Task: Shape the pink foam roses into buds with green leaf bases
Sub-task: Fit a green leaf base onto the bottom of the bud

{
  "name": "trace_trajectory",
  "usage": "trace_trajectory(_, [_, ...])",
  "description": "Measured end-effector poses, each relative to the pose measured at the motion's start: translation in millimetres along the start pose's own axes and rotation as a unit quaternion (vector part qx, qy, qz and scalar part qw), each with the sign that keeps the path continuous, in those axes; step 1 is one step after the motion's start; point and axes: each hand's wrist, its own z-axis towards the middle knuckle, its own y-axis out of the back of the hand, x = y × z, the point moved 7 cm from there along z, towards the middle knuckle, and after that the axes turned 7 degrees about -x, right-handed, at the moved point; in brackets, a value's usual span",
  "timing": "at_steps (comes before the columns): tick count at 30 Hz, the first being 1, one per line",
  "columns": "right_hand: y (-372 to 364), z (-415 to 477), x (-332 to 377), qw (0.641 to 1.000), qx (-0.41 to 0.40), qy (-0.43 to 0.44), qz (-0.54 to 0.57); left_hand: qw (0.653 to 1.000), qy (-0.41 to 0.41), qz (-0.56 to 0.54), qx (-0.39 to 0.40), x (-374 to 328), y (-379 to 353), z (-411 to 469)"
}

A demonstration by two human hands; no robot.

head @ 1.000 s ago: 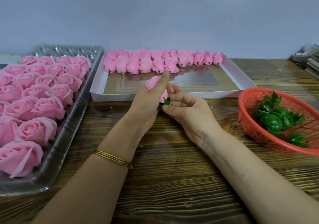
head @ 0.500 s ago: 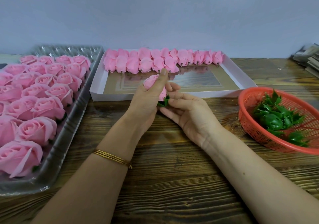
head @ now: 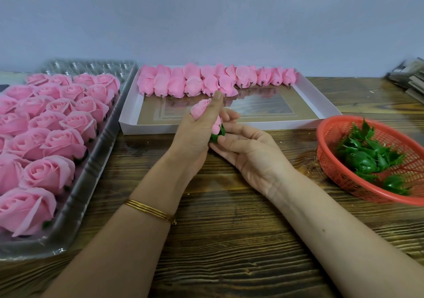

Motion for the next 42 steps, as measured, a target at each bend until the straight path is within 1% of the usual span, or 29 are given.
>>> trace_trajectory(9, [1.0,1.6,1.5,0.998,-0.015,0.050,-0.024,1.000,0.006,-0.014,-0.011,3.4,1.2,1.0])
trace_trajectory(16, [6.6,1.9,6.9,0.989,-0.052,0.111,-0.082,1.000,0.002,-0.001,-0.015,4.8,2.3,2.9])
trace_trajectory(20, [5.4,1.2,8.4,0.986,-0.043,0.123,-0.101,1.000,0.008,-0.002,-0.010,4.3,1.2,2.9])
trace_trajectory(24, [3.8,0.3,8.8,0.983,-0.032,0.127,-0.126,1.000,0.019,0.000,-0.008,5.6,1.0,3.1])
trace_trajectory(28, [4.2,-0.3,9.9,0.981,-0.038,0.135,-0.134,1.000,0.020,0.001,-0.011,6.3,0.0,3.0])
trace_trajectory(32, [4.7,-0.9,8.5,0.984,-0.045,0.122,-0.124,1.000,0.007,0.017,-0.011,4.2,-0.1,2.2])
trace_trajectory(38, [3.5,0.6,3.6,0.992,-0.029,0.083,-0.090,1.000,0.002,0.024,-0.011,3.0,1.1,1.1])
trace_trajectory(42, [5.7,1.5,4.6,0.991,-0.038,0.086,-0.094,1.000,0.001,0.029,-0.006,3.3,-0.3,0.9])
